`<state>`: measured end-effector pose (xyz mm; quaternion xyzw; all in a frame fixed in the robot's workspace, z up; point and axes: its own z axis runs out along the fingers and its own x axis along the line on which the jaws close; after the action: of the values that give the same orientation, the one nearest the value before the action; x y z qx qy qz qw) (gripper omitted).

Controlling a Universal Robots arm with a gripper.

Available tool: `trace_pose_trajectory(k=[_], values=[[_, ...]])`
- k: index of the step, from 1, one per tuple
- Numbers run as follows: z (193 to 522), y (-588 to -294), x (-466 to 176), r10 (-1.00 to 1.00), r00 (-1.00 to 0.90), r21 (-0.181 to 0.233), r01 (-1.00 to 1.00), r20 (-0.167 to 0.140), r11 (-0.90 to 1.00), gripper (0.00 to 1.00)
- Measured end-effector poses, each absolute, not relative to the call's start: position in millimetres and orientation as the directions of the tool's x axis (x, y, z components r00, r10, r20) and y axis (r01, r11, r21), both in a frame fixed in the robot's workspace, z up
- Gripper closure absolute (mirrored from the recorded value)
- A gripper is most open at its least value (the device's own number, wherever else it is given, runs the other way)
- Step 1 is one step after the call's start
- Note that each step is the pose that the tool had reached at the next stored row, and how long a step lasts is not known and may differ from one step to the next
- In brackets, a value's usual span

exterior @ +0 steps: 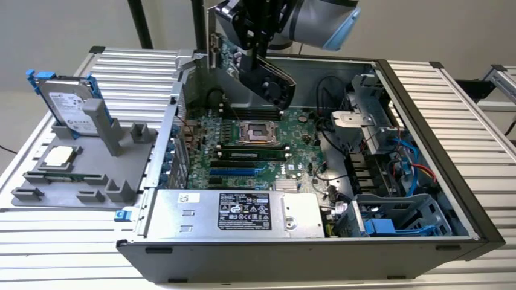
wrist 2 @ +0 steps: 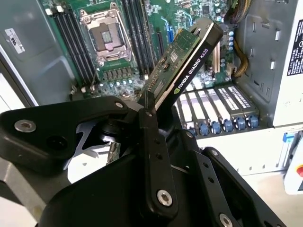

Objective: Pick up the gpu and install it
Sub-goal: 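Insert the gpu into the slot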

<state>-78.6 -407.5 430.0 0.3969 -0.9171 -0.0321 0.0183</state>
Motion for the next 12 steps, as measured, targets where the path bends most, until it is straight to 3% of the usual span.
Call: trace_pose_trajectory(k=[12], values=[[430.0, -407.5, -78.6, -0.739, -0.674, 0.073, -0.736, 0.008, 0.673, 1.0]])
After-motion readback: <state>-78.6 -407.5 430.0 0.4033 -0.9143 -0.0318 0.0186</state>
